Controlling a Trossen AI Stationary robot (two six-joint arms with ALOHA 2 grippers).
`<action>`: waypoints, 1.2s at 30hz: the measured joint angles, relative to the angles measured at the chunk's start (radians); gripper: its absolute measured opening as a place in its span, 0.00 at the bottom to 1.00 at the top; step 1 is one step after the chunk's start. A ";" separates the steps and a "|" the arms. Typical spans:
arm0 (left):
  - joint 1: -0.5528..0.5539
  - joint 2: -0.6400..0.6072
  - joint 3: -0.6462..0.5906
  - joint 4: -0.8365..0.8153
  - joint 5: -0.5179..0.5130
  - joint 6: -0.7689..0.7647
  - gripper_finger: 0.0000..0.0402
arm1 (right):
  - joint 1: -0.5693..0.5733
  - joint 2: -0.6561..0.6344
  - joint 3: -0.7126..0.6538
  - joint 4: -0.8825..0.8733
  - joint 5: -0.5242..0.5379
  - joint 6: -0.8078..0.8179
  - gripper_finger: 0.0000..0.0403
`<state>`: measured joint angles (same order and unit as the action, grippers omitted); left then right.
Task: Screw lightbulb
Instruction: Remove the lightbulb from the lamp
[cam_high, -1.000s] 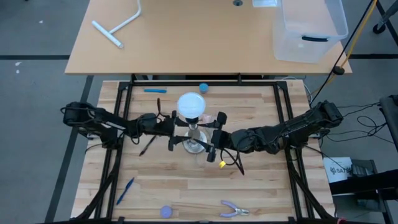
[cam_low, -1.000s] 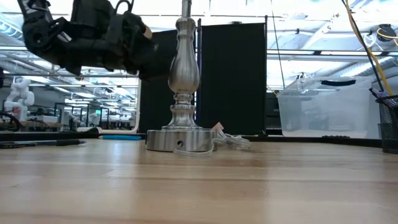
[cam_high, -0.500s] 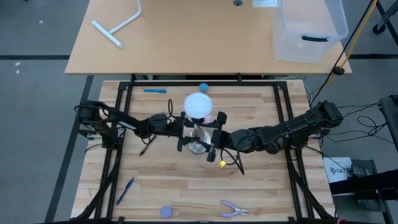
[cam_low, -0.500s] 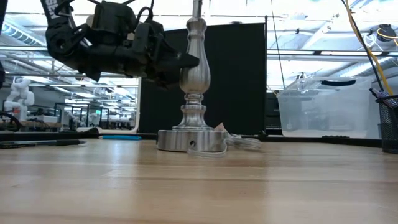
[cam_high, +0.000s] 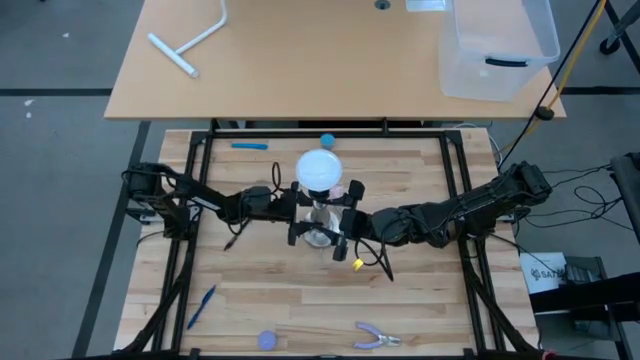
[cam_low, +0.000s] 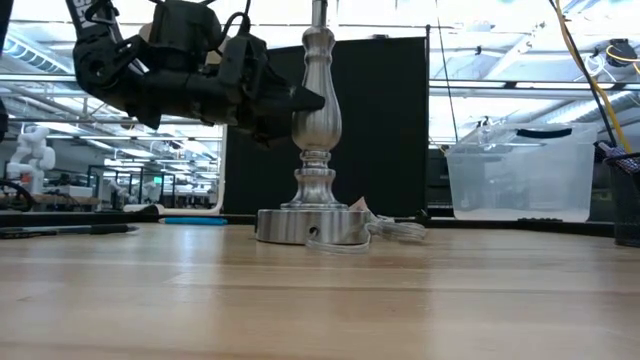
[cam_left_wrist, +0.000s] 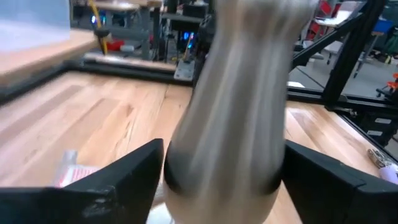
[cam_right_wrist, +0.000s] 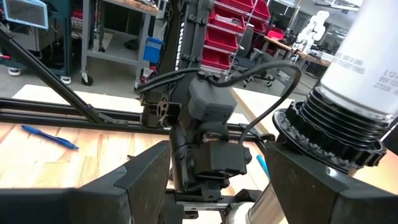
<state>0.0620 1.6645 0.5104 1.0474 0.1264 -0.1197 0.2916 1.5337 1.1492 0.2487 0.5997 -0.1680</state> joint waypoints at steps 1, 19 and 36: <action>0.000 0.001 -0.001 -0.002 -0.005 -0.010 0.80 | 0.000 0.000 0.000 0.000 0.000 0.000 0.63; -0.076 0.003 0.048 -0.034 -0.125 0.043 0.98 | 0.000 0.000 0.000 0.000 0.001 0.000 0.63; -0.092 0.156 0.170 -0.037 -0.173 0.051 0.95 | 0.003 0.000 0.000 -0.005 0.000 0.009 0.63</action>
<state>-0.0296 1.8206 0.6800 1.0105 -0.0468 -0.0689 0.2947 1.5337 1.1492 0.2432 0.5999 -0.1593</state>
